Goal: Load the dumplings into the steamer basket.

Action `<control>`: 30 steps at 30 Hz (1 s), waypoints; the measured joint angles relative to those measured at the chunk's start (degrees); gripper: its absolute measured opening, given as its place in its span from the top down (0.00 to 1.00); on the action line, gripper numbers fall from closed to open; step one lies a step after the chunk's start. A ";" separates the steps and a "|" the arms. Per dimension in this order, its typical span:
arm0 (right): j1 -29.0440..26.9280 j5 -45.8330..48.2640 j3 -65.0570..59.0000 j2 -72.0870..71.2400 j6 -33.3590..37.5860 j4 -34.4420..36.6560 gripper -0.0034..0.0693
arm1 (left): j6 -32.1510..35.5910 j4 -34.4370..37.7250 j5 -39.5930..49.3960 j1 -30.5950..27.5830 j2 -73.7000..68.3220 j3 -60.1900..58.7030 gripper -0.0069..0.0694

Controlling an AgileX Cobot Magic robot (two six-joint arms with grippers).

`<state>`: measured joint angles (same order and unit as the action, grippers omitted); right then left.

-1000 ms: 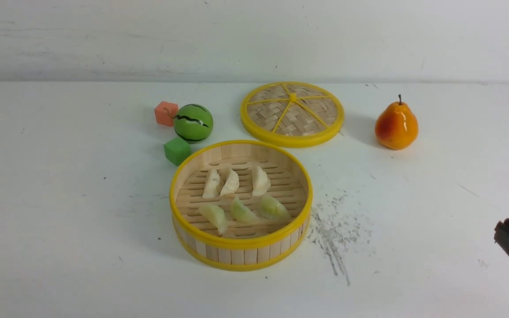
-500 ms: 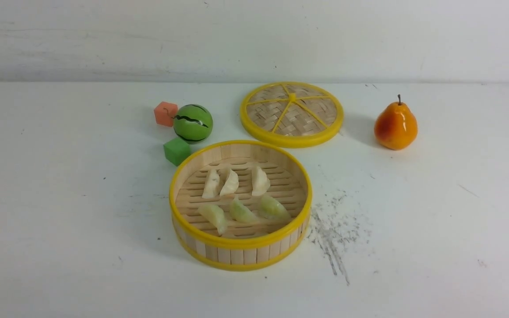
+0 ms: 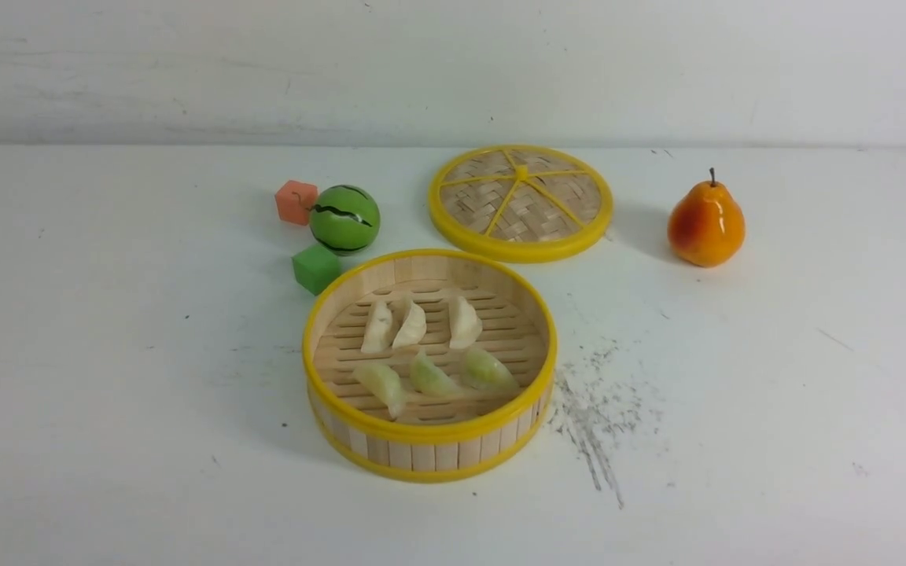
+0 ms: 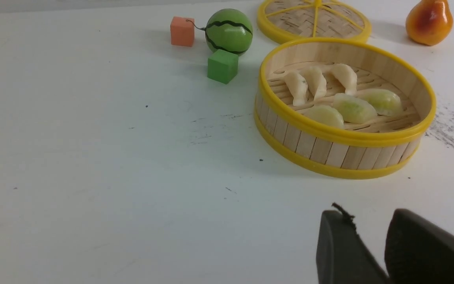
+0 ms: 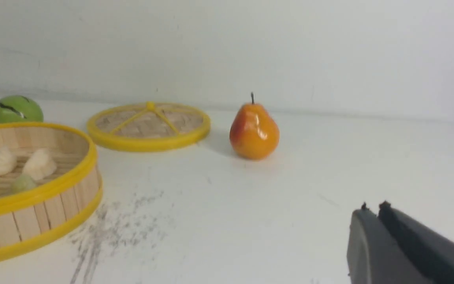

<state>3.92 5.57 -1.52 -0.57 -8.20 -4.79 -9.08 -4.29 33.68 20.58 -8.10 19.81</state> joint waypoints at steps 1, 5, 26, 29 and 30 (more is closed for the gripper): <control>0.00 1.89 0.00 -0.05 0.00 0.83 0.90 | 0.00 0.00 0.00 0.00 0.00 0.00 0.68; 0.00 11.88 0.00 -0.05 0.00 3.37 0.89 | 0.00 0.02 0.00 0.00 0.00 0.00 0.67; 0.00 16.13 0.46 -0.05 -0.06 4.35 0.85 | 0.00 0.07 0.00 0.00 0.00 0.00 0.65; 0.00 16.13 0.46 -0.05 -0.06 4.35 0.84 | 0.00 0.07 0.00 0.00 0.00 0.00 0.64; 0.00 16.13 0.46 -0.05 -0.06 4.35 0.84 | 0.00 0.07 0.00 0.00 0.00 0.00 0.64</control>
<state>3.92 21.70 -1.06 -0.62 -8.26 -0.43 -9.08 -4.21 33.68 20.58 -8.10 19.81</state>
